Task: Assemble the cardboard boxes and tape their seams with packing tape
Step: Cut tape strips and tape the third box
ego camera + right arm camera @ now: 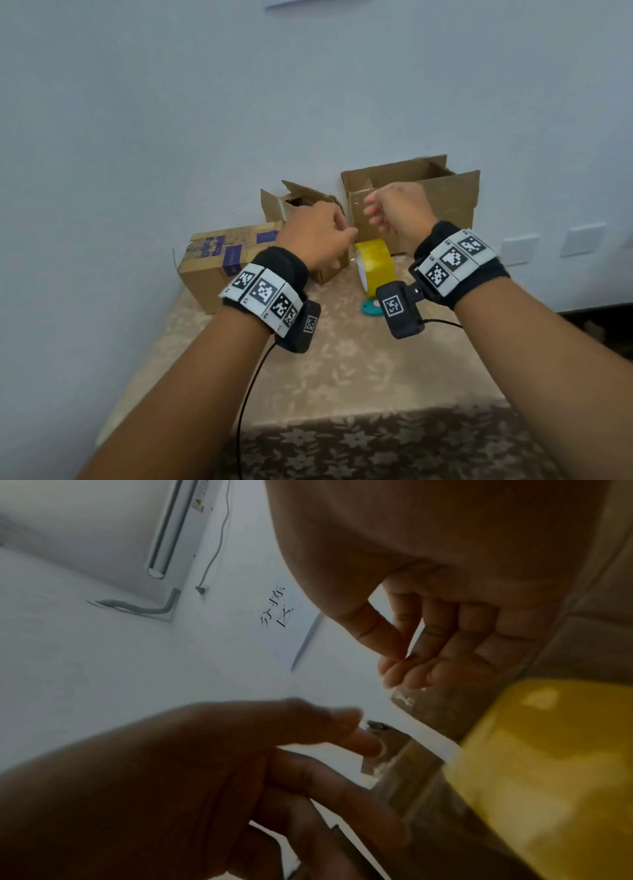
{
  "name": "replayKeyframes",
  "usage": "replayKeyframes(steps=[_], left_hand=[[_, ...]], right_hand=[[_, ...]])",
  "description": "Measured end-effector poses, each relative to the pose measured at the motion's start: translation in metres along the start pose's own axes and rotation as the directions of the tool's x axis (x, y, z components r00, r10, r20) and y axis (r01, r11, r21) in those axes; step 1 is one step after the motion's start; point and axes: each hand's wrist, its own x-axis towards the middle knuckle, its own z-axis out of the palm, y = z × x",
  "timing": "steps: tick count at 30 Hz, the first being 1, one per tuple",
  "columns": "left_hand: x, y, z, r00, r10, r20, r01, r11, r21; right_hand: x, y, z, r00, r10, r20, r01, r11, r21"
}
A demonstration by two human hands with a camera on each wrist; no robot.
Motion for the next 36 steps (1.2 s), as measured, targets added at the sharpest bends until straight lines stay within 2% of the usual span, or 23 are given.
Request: replayKeyframes(steps=[3, 5, 9, 15, 22, 28, 33, 36], left_hand=[[0.000, 0.001, 0.013, 0.996, -0.066, 0.066, 0.070, 0.995, -0.064], [0.002, 0.000, 0.018, 0.996, -0.060, 0.067, 0.064, 0.997, -0.049], [0.003, -0.004, 0.023, 0.999, -0.030, 0.026, 0.030, 1.000, 0.002], [0.001, -0.005, 0.022, 0.999, 0.001, -0.050, -0.002, 1.000, -0.024], [-0.004, 0.004, 0.019, 0.992, 0.080, -0.097, -0.072, 0.994, 0.087], [-0.007, 0.002, 0.010, 0.990, 0.046, -0.130, -0.056, 0.996, -0.072], [-0.002, -0.008, 0.005, 0.987, 0.011, -0.158, -0.042, 0.979, -0.198], [0.000, -0.015, 0.007, 0.988, -0.030, -0.150, -0.008, 0.970, -0.244]], right_hand=[[-0.001, 0.008, 0.006, 0.999, 0.034, 0.027, -0.034, 0.999, 0.023], [-0.001, 0.009, 0.008, 0.999, 0.020, 0.038, -0.021, 1.000, 0.016], [0.002, 0.010, 0.009, 0.998, 0.013, 0.061, -0.012, 1.000, -0.006], [0.006, 0.013, 0.009, 0.997, 0.021, 0.072, -0.016, 0.998, -0.064], [0.012, 0.019, 0.014, 0.997, 0.001, 0.081, 0.018, 0.971, -0.240], [0.018, 0.021, 0.019, 0.996, 0.031, 0.082, -0.009, 0.967, -0.254], [0.010, 0.032, 0.022, 0.971, 0.157, 0.179, -0.098, 0.949, -0.300], [0.005, 0.040, 0.027, 0.960, 0.174, 0.218, -0.106, 0.950, -0.292]])
